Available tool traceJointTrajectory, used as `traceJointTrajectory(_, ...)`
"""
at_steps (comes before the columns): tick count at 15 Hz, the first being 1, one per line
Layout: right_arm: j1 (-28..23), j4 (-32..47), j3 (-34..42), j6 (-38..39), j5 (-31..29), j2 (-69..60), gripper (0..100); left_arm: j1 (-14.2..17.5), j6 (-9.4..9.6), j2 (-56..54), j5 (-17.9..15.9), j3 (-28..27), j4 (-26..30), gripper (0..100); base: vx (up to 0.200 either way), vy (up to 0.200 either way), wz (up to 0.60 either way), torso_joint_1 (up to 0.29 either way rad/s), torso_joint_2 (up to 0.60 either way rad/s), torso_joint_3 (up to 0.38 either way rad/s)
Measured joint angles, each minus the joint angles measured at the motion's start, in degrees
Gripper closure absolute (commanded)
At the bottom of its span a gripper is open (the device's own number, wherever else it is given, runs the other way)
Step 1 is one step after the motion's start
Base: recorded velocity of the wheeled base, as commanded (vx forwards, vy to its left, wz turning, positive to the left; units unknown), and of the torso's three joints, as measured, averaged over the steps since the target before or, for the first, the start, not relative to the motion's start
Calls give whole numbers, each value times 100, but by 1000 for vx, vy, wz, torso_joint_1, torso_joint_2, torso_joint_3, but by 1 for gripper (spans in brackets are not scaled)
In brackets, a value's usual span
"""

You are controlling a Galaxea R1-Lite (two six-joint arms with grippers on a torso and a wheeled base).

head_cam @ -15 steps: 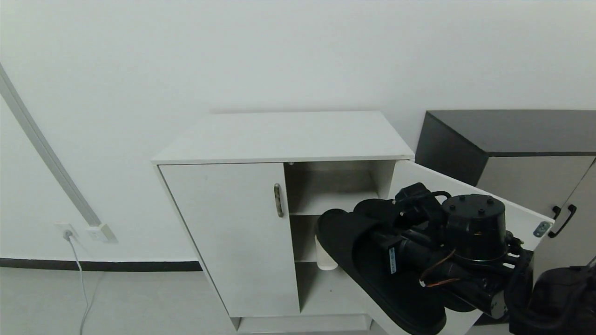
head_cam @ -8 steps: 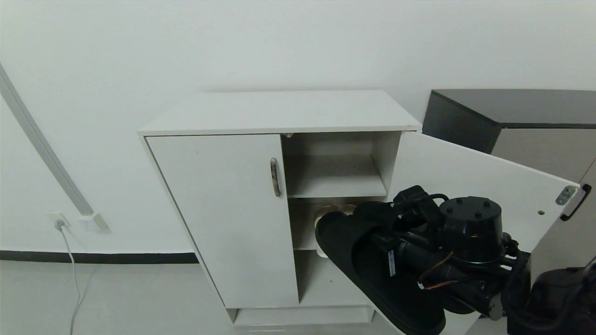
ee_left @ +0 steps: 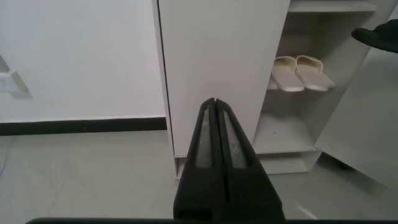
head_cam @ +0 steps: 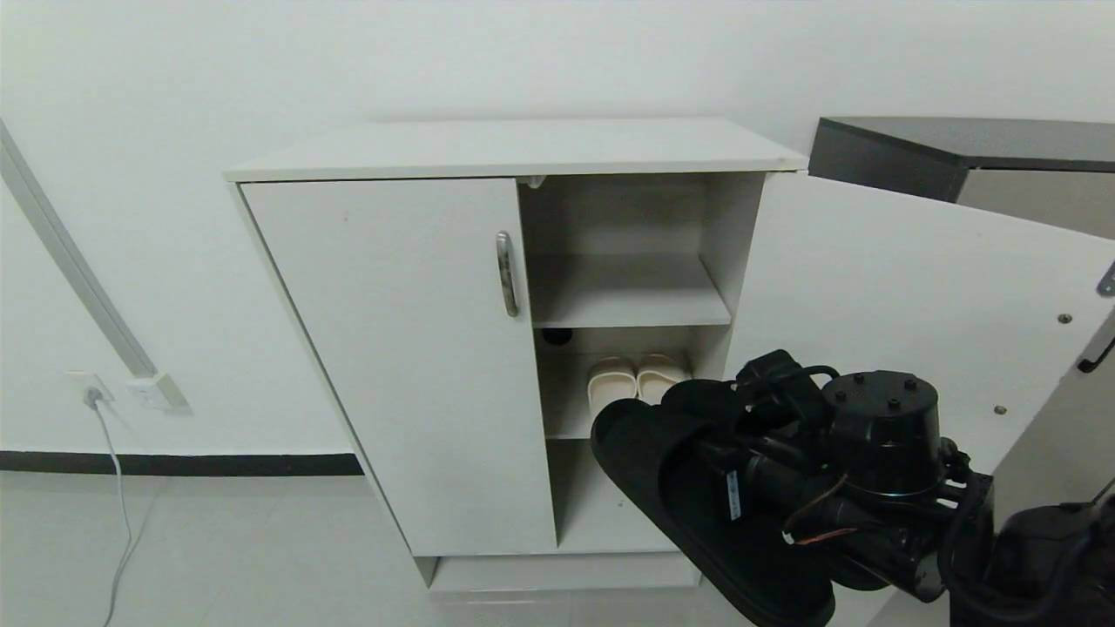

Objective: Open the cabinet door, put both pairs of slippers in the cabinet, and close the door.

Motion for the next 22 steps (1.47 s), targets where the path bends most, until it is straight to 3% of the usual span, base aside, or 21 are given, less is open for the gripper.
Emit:
traceJointTrajectory(3, 0, 11, 7, 0, 2, 2, 100, 0, 4, 0, 0, 0, 6, 100, 0, 0, 0, -9, 330, 317)
traceJointTrajectory(17, 99, -288, 132, -116, -15, 48, 100, 0, 2, 0, 0, 0, 0, 100, 0, 0, 0, 0, 32, 23)
traceJointTrajectory(20, 336, -182, -232, 27, -622, 184, 100, 0, 6, 0, 0, 0, 0, 100, 0, 0, 0, 0, 0, 0)
traceJointTrajectory(22, 573, 317, -635, 306, -1070, 347, 100, 0, 9, 0, -4, 0, 0, 100, 0, 0, 0, 0, 0, 0)
